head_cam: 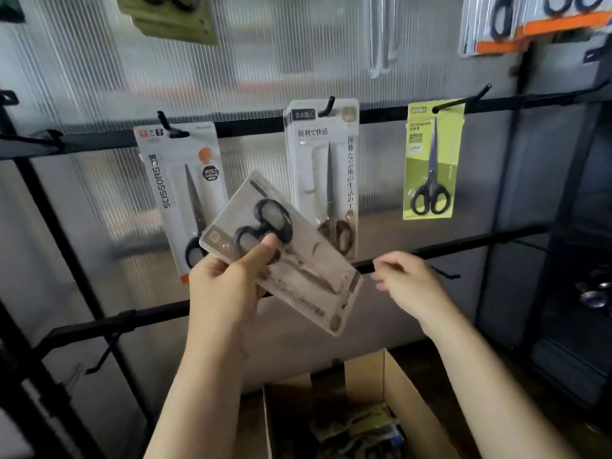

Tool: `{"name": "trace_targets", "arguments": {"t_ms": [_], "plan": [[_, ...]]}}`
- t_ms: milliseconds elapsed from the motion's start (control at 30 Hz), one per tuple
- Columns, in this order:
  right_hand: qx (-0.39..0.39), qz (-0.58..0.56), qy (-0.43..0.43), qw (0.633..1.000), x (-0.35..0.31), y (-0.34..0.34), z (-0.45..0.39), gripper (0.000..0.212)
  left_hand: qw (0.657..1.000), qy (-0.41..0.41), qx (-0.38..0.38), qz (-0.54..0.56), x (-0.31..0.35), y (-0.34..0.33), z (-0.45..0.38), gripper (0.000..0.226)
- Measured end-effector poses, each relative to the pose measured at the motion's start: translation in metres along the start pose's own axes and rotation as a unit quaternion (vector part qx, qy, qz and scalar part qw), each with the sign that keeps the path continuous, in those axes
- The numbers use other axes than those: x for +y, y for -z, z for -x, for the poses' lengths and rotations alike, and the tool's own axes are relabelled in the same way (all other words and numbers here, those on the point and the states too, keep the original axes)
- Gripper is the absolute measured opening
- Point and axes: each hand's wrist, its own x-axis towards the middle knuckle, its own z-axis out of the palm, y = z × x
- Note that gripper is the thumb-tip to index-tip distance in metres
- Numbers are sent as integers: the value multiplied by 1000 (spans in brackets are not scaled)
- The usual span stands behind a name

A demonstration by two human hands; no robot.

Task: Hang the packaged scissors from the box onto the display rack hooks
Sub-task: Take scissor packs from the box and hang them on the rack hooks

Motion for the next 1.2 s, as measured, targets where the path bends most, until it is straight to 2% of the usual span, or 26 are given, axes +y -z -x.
{"name": "trace_targets", "arguments": {"t_ms": [67, 167, 300, 333, 433, 467, 533, 600, 667, 733, 767, 800, 867, 900, 967, 1200], "plan": [[-37, -25, -15, 999, -6, -5, 2, 12, 999, 33, 8, 39, -4, 2, 1, 24], [-76, -106, -58, 990, -15, -7, 5, 16, 996, 36, 21, 83, -6, -1, 3, 15], [-68, -213, -36, 974, -21, 1, 13, 19, 995, 25, 56, 83, -15, 6, 0, 10], [-56, -226, -17, 972, -23, 4, 15, 17, 995, 20, 77, 66, -19, 12, -3, 25], [-23, -228, 55, 972, -32, 11, 20, 21, 985, 23, 172, 6, -25, 23, -6, 92], [-16, -209, 87, 974, -35, 13, 20, 22, 978, 2, 205, -36, -23, 23, -4, 103], [-9, -162, 155, 975, -41, 16, 23, 25, 949, -87, 238, -186, -21, 23, 2, 112], [-13, -110, 217, 970, -49, 18, 29, 28, 888, -192, 214, -359, -15, 23, 7, 104], [-20, -56, 267, 962, -57, 15, 35, 24, 830, -255, 125, -479, -4, 22, 10, 87], [-26, -17, 301, 953, -67, 10, 42, 17, 785, -267, 20, -559, 3, 21, 13, 79], [-25, -5, 315, 949, -72, 8, 45, 15, 773, -261, -22, -577, 4, 22, 13, 74], [-23, 2, 326, 945, -76, 7, 48, 14, 778, -240, -61, -577, 5, 23, 13, 64], [-18, 16, 348, 937, -85, 5, 54, 15, 819, -201, -98, -528, 7, 30, 14, 16], [-13, 26, 360, 932, -88, 3, 57, 15, 843, -186, -96, -495, 6, 35, 12, 13], [4, 36, 384, 923, -91, -4, 60, 17, 862, -187, -85, -464, 4, 44, 9, 37], [24, 10, 412, 911, -93, -31, 61, 19, 845, -262, -46, -463, -3, 60, 4, 45]]}}
